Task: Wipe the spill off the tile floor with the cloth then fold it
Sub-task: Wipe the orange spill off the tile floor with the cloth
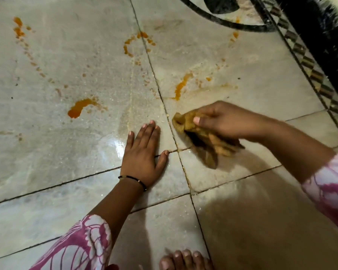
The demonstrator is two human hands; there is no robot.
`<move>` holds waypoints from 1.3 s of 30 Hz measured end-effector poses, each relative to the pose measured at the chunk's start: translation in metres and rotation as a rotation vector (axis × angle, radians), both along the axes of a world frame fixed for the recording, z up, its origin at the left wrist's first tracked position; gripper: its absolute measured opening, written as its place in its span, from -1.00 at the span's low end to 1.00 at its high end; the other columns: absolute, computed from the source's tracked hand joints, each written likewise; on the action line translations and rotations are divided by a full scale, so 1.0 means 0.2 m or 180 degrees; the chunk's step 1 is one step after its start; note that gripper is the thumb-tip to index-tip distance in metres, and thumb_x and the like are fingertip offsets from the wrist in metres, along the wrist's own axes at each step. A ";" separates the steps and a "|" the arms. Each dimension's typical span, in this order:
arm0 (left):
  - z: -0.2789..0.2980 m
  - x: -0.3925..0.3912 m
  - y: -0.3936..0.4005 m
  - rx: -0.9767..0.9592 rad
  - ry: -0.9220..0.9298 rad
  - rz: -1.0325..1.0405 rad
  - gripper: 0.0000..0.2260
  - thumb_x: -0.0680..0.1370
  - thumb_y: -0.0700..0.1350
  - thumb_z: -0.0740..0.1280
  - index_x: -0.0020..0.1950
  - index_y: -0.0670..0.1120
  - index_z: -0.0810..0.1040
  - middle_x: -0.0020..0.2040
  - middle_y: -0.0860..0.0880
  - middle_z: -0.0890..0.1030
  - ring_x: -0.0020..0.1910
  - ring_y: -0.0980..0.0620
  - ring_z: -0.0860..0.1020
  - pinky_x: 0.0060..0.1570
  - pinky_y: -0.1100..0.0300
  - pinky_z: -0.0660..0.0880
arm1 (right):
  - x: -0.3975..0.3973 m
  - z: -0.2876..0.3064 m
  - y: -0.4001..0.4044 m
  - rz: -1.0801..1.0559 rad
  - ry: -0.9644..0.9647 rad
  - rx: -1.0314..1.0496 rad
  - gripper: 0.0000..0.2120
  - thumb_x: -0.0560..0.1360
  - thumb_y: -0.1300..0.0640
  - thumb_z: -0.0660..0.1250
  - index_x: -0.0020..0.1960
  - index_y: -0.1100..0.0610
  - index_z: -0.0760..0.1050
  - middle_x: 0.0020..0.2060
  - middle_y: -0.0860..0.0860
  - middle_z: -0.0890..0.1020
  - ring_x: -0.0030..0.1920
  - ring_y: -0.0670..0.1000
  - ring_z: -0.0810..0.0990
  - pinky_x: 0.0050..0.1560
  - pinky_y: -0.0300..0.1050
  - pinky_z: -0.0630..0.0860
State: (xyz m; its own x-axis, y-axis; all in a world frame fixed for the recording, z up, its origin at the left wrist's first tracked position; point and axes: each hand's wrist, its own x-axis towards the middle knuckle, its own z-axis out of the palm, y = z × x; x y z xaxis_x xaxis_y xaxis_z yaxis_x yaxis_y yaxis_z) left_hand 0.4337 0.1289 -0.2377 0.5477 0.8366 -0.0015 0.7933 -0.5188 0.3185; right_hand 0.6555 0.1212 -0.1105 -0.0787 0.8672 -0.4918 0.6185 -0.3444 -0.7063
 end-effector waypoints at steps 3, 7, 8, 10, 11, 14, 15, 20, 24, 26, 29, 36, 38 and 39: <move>0.00 0.00 0.01 -0.0027 -0.0023 -0.0039 -0.37 0.50 0.17 0.06 0.51 -0.10 0.21 0.53 -0.07 0.18 0.50 -0.04 0.14 0.44 0.05 -0.14 | -0.18 -0.15 -0.18 0.1163 -0.1024 0.0003 -0.57 0.63 0.04 0.15 0.49 -0.01 0.25 0.45 -0.01 0.34 0.43 0.03 0.31 0.37 -0.20 0.21; -0.01 -0.01 0.01 0.0009 0.0004 -0.0046 -0.36 0.49 0.18 0.09 0.50 -0.12 0.22 0.52 -0.08 0.21 0.49 -0.06 0.17 0.44 0.02 -0.10 | -0.18 -0.20 -0.24 0.0673 -0.0568 -0.0063 -0.60 0.61 0.19 0.19 0.44 0.02 0.34 0.44 -0.04 0.35 0.44 -0.08 0.27 0.25 -0.55 0.08; -0.01 -0.01 0.01 0.0004 0.0008 -0.0045 -0.37 0.49 0.18 0.09 0.50 -0.11 0.22 0.52 -0.08 0.21 0.49 -0.06 0.17 0.44 0.02 -0.10 | -0.15 -0.19 -0.22 0.0280 -0.0347 -0.0118 -0.64 0.59 0.20 0.22 0.36 0.01 0.44 0.35 -0.03 0.48 0.36 -0.07 0.40 0.22 -0.51 0.22; 0.00 0.00 0.01 -0.0004 0.0006 -0.0040 -0.37 0.50 0.19 0.08 0.50 -0.11 0.21 0.52 -0.08 0.20 0.49 -0.05 0.15 0.44 0.03 -0.11 | -0.10 -0.12 -0.16 -0.0080 -0.0066 -0.0196 -0.74 0.58 0.23 0.25 0.19 0.02 0.59 0.09 -0.04 0.65 0.12 -0.06 0.59 0.08 -0.31 0.46; 0.00 0.00 0.01 -0.0008 0.0002 -0.0035 -0.37 0.50 0.19 0.08 0.50 -0.11 0.21 0.52 -0.08 0.19 0.49 -0.05 0.15 0.44 0.03 -0.12 | -0.07 -0.08 -0.12 -0.0055 0.0016 -0.0226 -0.77 0.57 0.24 0.25 0.11 0.03 0.61 -0.02 -0.06 0.68 0.01 -0.07 0.62 -0.03 -0.30 0.50; 0.00 0.00 0.01 -0.0011 -0.0006 -0.0052 -0.37 0.51 0.19 0.06 0.50 -0.11 0.21 0.52 -0.08 0.19 0.50 -0.05 0.14 0.44 0.04 -0.14 | 0.12 0.04 0.08 0.0053 0.0073 -0.0278 -0.79 0.54 0.27 0.28 0.08 0.05 0.60 -0.07 -0.07 0.67 -0.07 -0.11 0.64 -0.17 -0.31 0.53; 0.00 0.00 0.01 -0.0013 -0.0006 -0.0057 -0.37 0.51 0.18 0.06 0.51 -0.11 0.21 0.53 -0.07 0.18 0.50 -0.05 0.14 0.44 0.05 -0.15 | 0.21 0.06 0.16 -0.0214 0.0067 -0.0244 -0.80 0.53 0.26 0.31 0.09 0.06 0.60 -0.06 -0.04 0.68 -0.06 -0.08 0.65 -0.20 -0.25 0.55; 0.00 0.00 0.01 -0.0024 -0.0047 -0.0010 -0.40 0.52 0.15 0.07 0.51 -0.10 0.20 0.53 -0.06 0.17 0.51 -0.02 0.11 0.45 0.06 -0.17 | 0.48 0.06 0.33 -0.2040 -0.1683 0.1136 -0.75 0.51 0.07 0.37 0.16 0.09 0.54 0.05 0.02 0.59 0.05 0.01 0.55 0.03 -0.09 0.47; -0.01 0.00 0.00 0.0005 -0.0089 0.0019 -0.39 0.51 0.16 0.08 0.50 -0.11 0.23 0.52 -0.06 0.20 0.50 -0.03 0.13 0.45 0.04 -0.13 | 0.22 -0.06 0.13 -0.1061 -0.1654 0.0900 -0.70 0.47 -0.15 0.34 -0.03 0.09 0.56 -0.13 0.00 0.62 -0.08 0.06 0.60 -0.10 -0.08 0.50; -0.01 0.00 0.01 -0.0003 -0.0089 0.0011 -0.39 0.51 0.16 0.08 0.50 -0.11 0.23 0.52 -0.06 0.20 0.50 -0.03 0.14 0.45 0.04 -0.12 | 0.06 -0.17 0.01 -0.0375 -0.1843 0.0385 -0.48 0.39 -0.34 0.30 0.08 0.07 0.51 -0.02 0.05 0.60 -0.02 0.10 0.59 -0.11 -0.06 0.51; 0.00 0.00 0.00 -0.0010 -0.0055 -0.0007 -0.39 0.51 0.16 0.08 0.50 -0.11 0.23 0.52 -0.07 0.20 0.50 -0.03 0.14 0.44 0.04 -0.13 | -0.03 -0.28 -0.04 -0.0395 -0.2334 0.0301 -0.17 0.33 -0.42 0.30 0.37 0.12 0.28 0.27 0.18 0.41 0.22 0.23 0.46 0.06 0.05 0.48; 0.00 0.00 0.01 0.0001 -0.0066 0.0008 -0.39 0.50 0.16 0.07 0.50 -0.10 0.22 0.52 -0.07 0.20 0.50 -0.04 0.14 0.44 0.05 -0.13 | 0.00 -0.25 0.01 -0.1323 -0.1057 0.0693 -0.87 0.42 0.10 0.44 -0.10 0.10 0.51 -0.15 0.05 0.58 -0.08 0.10 0.57 -0.22 -0.13 0.38; 0.00 0.00 0.00 0.0000 -0.0074 0.0010 -0.39 0.51 0.16 0.07 0.50 -0.10 0.23 0.52 -0.07 0.20 0.50 -0.04 0.14 0.45 0.05 -0.13 | 0.03 -0.19 0.02 -0.1477 -0.0850 0.0800 -0.91 0.41 0.18 0.45 -0.15 0.09 0.53 -0.21 0.02 0.61 -0.14 0.05 0.58 -0.16 -0.12 0.47; 0.00 0.00 0.00 -0.0006 -0.0082 0.0011 -0.39 0.51 0.16 0.08 0.50 -0.10 0.23 0.52 -0.07 0.20 0.50 -0.03 0.14 0.45 0.04 -0.12 | 0.05 -0.16 0.04 -0.1563 -0.0664 0.0812 -0.90 0.40 0.21 0.44 -0.18 0.07 0.54 -0.22 0.01 0.61 -0.15 0.04 0.59 -0.14 -0.12 0.50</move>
State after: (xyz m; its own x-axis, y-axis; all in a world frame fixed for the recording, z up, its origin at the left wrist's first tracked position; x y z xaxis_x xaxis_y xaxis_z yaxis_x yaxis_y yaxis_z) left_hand 0.4337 0.1294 -0.2378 0.5447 0.8386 0.0110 0.7867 -0.5154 0.3399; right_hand 0.6660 0.1286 -0.1429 0.4377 0.8705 -0.2250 0.5644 -0.4608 -0.6850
